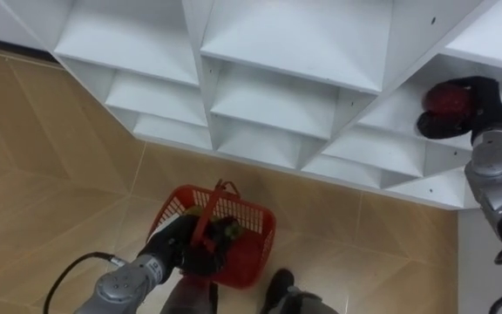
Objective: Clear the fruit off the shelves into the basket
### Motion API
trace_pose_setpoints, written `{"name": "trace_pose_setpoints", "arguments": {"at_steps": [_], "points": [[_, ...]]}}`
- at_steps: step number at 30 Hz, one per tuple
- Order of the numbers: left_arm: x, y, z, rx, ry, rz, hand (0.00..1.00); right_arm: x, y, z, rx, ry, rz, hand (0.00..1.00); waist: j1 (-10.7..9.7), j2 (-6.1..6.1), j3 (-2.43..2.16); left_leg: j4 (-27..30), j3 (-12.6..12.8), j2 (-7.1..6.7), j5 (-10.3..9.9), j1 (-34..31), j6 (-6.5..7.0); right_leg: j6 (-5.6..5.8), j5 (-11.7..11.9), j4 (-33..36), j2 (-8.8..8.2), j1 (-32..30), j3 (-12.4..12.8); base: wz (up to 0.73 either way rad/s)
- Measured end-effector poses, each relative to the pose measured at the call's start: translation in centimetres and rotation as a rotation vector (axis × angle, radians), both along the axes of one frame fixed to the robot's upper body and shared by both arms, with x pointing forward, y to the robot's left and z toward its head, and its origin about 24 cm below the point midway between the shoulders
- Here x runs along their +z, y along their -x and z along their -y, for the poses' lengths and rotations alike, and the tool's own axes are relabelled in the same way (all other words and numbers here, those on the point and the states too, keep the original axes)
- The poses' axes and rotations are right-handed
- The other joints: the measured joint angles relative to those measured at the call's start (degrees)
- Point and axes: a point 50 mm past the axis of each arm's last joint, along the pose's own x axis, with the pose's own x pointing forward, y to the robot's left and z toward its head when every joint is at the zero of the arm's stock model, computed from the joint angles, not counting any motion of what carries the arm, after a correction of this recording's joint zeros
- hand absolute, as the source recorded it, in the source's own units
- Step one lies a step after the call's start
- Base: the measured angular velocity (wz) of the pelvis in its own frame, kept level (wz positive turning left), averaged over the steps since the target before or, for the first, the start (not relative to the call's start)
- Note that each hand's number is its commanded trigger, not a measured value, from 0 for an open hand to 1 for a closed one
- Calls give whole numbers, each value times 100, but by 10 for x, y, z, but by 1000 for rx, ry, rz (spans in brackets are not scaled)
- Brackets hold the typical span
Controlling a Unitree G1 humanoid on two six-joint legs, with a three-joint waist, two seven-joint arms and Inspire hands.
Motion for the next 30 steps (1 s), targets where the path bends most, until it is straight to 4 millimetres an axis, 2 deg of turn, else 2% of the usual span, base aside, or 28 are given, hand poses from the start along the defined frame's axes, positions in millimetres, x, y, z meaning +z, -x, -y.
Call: {"name": "trace_pose_setpoints", "arguments": {"at_steps": [9,13,18,21,23,27,30], "points": [[1,-2,0,-3,0,7,100,-3,2,0,1,-7,-11,100,-1,2,-2,-16,33,6,1,5,-2,0,2,11,-9,0,-7,0],[1,-1,0,3,-1,4,100,-5,2,-3,22,-14,-24,100,26,22,-7,-23,89,27,1,84,-2,-10,25,-7,39,52,39,-9],[-1,-1,1,7,0,-3,100,-8,0,-9,66,-22,-52,100,89,31,-7,-165,198,26,25,275,-3,-23,42,-37,2,123,87,-8],[-2,-1,0,36,34,-13,100,-12,1,-19,103,-43,-49,100,90,53,-8,-287,195,39,86,365,-14,-36,88,-175,15,225,76,0],[-2,0,1,52,55,-17,100,-10,-2,-35,177,-62,-22,100,97,107,-20,-389,211,76,138,394,-19,-37,192,-365,84,278,77,-7],[0,-3,3,72,90,-2,100,-10,-3,-57,290,-97,-6,100,90,141,-40,-523,255,79,194,458,-17,-37,238,-434,98,317,113,-1],[1,-3,2,76,96,10,100,-14,2,-63,323,-109,-1,100,9,216,-81,-528,266,84,195,496,-17,-29,248,-481,110,367,129,-1]]}}
